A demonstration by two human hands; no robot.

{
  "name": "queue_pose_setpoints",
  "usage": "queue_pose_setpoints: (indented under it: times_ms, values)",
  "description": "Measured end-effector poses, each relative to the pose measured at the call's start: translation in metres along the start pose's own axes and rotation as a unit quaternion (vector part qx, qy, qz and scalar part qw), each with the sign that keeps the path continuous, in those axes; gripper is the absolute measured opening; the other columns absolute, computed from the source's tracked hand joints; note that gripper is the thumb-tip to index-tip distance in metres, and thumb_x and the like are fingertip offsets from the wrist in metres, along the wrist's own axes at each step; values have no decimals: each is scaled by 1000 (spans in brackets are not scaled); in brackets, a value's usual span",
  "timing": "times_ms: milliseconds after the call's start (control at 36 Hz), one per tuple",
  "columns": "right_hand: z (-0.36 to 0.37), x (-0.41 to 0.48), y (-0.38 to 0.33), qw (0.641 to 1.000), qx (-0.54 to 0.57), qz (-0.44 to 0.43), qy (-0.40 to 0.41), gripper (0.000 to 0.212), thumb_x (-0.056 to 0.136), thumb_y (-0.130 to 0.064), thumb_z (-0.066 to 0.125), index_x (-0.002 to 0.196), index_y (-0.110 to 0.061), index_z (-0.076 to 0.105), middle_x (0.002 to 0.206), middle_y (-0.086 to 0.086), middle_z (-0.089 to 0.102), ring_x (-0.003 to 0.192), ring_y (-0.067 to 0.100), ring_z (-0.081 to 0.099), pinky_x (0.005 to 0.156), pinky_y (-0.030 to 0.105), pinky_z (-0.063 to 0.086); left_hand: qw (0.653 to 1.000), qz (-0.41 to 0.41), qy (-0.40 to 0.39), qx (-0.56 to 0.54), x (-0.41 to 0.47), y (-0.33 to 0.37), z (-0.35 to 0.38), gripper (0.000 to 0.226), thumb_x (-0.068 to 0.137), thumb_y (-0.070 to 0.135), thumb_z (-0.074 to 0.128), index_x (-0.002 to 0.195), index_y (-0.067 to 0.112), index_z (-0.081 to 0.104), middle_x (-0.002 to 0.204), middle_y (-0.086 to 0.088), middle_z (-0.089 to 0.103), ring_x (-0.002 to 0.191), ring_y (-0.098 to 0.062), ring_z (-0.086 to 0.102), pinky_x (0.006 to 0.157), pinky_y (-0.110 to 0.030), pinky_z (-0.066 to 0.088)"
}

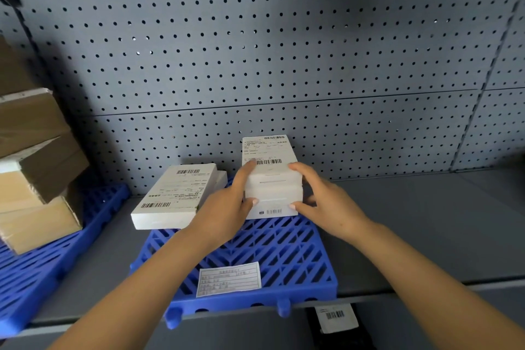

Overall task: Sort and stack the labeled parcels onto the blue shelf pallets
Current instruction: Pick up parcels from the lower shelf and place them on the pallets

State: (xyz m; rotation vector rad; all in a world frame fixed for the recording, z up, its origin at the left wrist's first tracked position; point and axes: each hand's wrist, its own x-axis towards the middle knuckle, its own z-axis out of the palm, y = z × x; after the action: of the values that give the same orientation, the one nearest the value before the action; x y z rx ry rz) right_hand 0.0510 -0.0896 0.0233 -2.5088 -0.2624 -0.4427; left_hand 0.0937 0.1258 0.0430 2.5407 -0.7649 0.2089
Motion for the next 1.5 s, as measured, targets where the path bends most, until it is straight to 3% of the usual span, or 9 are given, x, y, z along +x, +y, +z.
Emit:
queue_pose_setpoints:
  times_ms: [83, 139, 250, 389, 806, 944, 1111, 1278, 1500]
  values:
    - [3, 2, -1, 1000, -8, -11, 5, 72, 90, -31, 62, 141, -47, 13, 139, -4, 45, 103, 14, 59, 87, 37, 51, 1000, -17, -2, -15, 1, -4, -1, 71, 99, 24, 48, 150, 37, 0, 80, -9, 64, 66, -18, 58, 60, -29, 50]
    - [3, 3, 0, 1000, 2, -14, 1, 72, 91, -31, 61, 140, -48, 12, 137, -3, 49, 107, 15, 59, 88, 38, 51, 1000, -19, 4, -14, 1, -3, 0, 72, 98, 25, 51, 150, 38, 3, 72, -6, 58, 60, -14, 54, 52, -22, 43]
    - [5, 5, 6, 1000, -22, -13, -16, 76, 91, -34, 59, 138, -54, 2, 111, 8, 66, 92, 22, 65, 78, 45, 55, 1000, -22, 10, -18, 3, 0, 2, 73, 97, 28, 53, 149, 41, 3, 68, -2, 54, 57, -11, 50, 47, -18, 37]
    - [9, 6, 8, 1000, -17, -6, -25, 78, 93, -34, 56, 138, -56, -4, 86, 8, 68, 73, 23, 66, 68, 47, 55, 998, -34, 33, -41, 4, -4, 8, 75, 95, 28, 57, 147, 46, 6, 90, -8, 67, 77, -17, 64, 68, -32, 54]
    - [0, 5, 8, 996, -77, -44, -24, 80, 96, -34, 50, 139, -56, -13, 114, 7, 63, 84, 21, 63, 69, 42, 54, 998, -16, 24, -48, 2, -5, 4, 74, 94, 17, 57, 148, 38, 10, 89, -6, 66, 75, -15, 63, 69, -32, 53]
    - [-3, 4, 2, 990, -126, -42, -38, 73, 99, -34, 44, 145, -43, -12, 102, -9, 50, 60, 1, 45, 50, 18, 35, 999, -15, 19, -31, 1, -5, 3, 74, 96, 20, 55, 148, 38, 6, 84, -5, 67, 76, -16, 63, 71, -37, 54]
    - [1, 3, -2, 987, -151, -40, -21, 65, 100, -37, 40, 147, -32, -4, 92, -9, 50, 59, 4, 44, 49, 22, 34, 999, 2, 17, 29, 5, -2, -3, 73, 94, 23, 58, 148, 31, 10, 84, -4, 64, 77, -19, 61, 74, -40, 53]
    - [-3, 2, -11, 981, -189, -39, 20, 62, 98, -36, 45, 149, -25, 13, 126, 2, 48, 99, 16, 51, 74, 33, 49, 995, 48, 15, 90, 12, 2, -13, 61, 93, 32, 59, 142, 21, 23, 95, -4, 62, 87, -19, 58, 78, -37, 49]
    - [-5, 4, -18, 972, -228, -43, 26, 65, 98, -38, 46, 150, -21, 12, 131, 1, 44, 113, 16, 46, 80, 28, 46, 990, 73, 25, 114, 17, -1, -19, 65, 92, 31, 61, 147, 20, 27, 118, -5, 56, 108, -22, 49, 81, -29, 39]
